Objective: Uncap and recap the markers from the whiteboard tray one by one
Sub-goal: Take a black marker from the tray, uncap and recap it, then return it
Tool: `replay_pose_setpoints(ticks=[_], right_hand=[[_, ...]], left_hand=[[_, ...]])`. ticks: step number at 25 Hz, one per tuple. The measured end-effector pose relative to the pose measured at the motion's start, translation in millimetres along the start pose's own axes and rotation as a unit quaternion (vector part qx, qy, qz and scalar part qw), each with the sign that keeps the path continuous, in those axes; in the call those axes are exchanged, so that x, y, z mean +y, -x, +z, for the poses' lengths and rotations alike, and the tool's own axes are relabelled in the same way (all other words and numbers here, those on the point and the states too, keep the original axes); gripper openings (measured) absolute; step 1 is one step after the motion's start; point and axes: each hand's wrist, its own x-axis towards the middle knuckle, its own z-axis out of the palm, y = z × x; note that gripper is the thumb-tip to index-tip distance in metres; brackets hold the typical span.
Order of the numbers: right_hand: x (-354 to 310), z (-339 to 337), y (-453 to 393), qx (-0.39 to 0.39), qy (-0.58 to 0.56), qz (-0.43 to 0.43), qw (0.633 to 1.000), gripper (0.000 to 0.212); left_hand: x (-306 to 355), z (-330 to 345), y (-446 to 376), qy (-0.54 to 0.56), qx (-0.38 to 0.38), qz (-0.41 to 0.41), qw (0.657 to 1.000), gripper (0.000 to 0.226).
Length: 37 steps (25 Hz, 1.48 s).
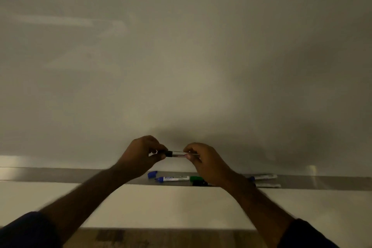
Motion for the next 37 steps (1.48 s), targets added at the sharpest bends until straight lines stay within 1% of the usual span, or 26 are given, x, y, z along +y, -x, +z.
replay_pose_setpoints(ticks=[3, 6, 13, 16, 18, 22, 26, 32, 35, 37], right_hand=[[12.8, 34.5, -3.5, 0.023, 0.031, 0.040, 0.998, 0.017], [27.5, 67.0, -5.5, 0.038, 0.074, 0.071, 0.994, 0.014], [63.7, 117.4, -4.0, -0.012, 0.144, 0.107, 0.984, 0.018], [73.9, 131.4, -0.4, -0.023, 0.154, 0.120, 0.981, 0.020], [77.7, 139.0, 0.0, -0.026, 0.159, 0.128, 0.979, 0.021], [81.4, 149.3, -3.2, -0.033, 0.168, 0.139, 0.976, 0.022], [86.3, 151.7, -6.0, -0.042, 0.184, 0.129, 0.974, 0.025], [92.5, 152.6, -3.7, -0.042, 0.181, 0.121, 0.975, 0.028], [92.4, 150.0, -3.7, -0.051, 0.190, 0.113, 0.974, 0.029], [93.1, 147.0, -3.5, -0.046, 0.191, 0.108, 0.975, 0.027]], left_hand=[[-29.2, 22.3, 4.1, 0.004, 0.011, -0.023, 1.000, 0.020], [-55.6, 46.4, 8.3, 0.006, 0.004, -0.052, 0.999, 0.021], [-89.2, 92.9, 16.7, -0.014, -0.037, -0.091, 0.995, 0.022], [-98.7, 108.8, 18.6, -0.049, -0.062, -0.091, 0.993, 0.023], [-103.5, 115.6, 19.2, -0.059, -0.075, -0.091, 0.991, 0.024], [-110.5, 123.2, 15.1, -0.050, -0.065, -0.103, 0.991, 0.025], [-116.7, 125.9, 14.5, -0.050, -0.073, -0.106, 0.990, 0.026], [-121.8, 125.4, 21.8, -0.046, -0.081, -0.070, 0.993, 0.026], [-120.6, 124.3, 21.0, -0.044, -0.084, -0.066, 0.993, 0.026], [-120.7, 121.2, 19.1, -0.038, -0.074, -0.059, 0.995, 0.025]])
